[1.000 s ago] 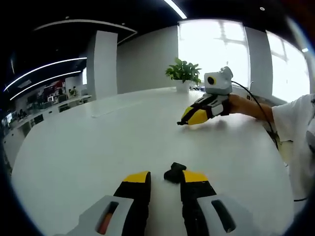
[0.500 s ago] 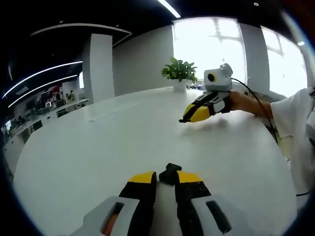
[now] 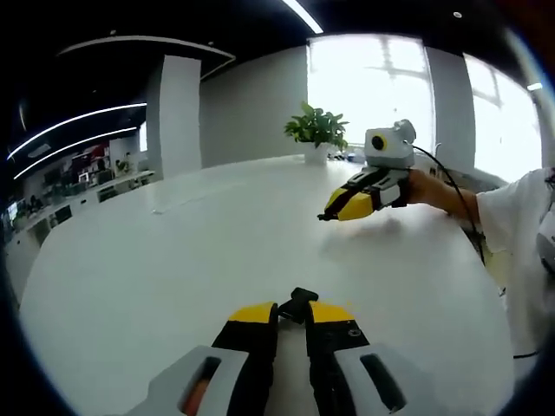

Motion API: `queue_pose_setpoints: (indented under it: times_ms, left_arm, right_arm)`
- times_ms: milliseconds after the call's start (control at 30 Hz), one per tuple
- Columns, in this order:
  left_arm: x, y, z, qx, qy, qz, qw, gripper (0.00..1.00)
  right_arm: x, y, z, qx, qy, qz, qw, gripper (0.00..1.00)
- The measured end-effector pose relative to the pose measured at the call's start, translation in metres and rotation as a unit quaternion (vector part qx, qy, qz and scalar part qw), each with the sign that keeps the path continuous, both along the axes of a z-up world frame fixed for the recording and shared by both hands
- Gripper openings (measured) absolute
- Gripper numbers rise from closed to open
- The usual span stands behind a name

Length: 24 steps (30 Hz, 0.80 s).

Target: Snap the two parts of the plastic buckle together until the buckle closes and remains connected.

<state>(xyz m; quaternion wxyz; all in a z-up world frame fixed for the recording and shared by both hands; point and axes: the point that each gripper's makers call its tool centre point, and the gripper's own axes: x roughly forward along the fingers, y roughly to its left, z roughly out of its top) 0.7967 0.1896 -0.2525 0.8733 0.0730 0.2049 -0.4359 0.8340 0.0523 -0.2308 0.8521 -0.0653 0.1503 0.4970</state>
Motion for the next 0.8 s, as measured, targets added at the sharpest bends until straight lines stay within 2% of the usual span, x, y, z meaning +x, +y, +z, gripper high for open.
queue_pose_setpoints:
  times_ms: [467, 800]
  left_arm:
    - [0.004, -0.015, 0.019, -0.013, -0.012, -0.002, 0.9998, 0.12]
    - [0.005, -0.024, 0.027, -0.031, -0.01, -0.004, 0.9995, 0.12]
  right_arm:
    - [-0.005, 0.003, 0.005, 0.008, -0.002, 0.007, 0.9999, 0.13]
    - [-0.015, 0.009, 0.003, 0.0, 0.002, 0.032, 0.9995, 0.13]
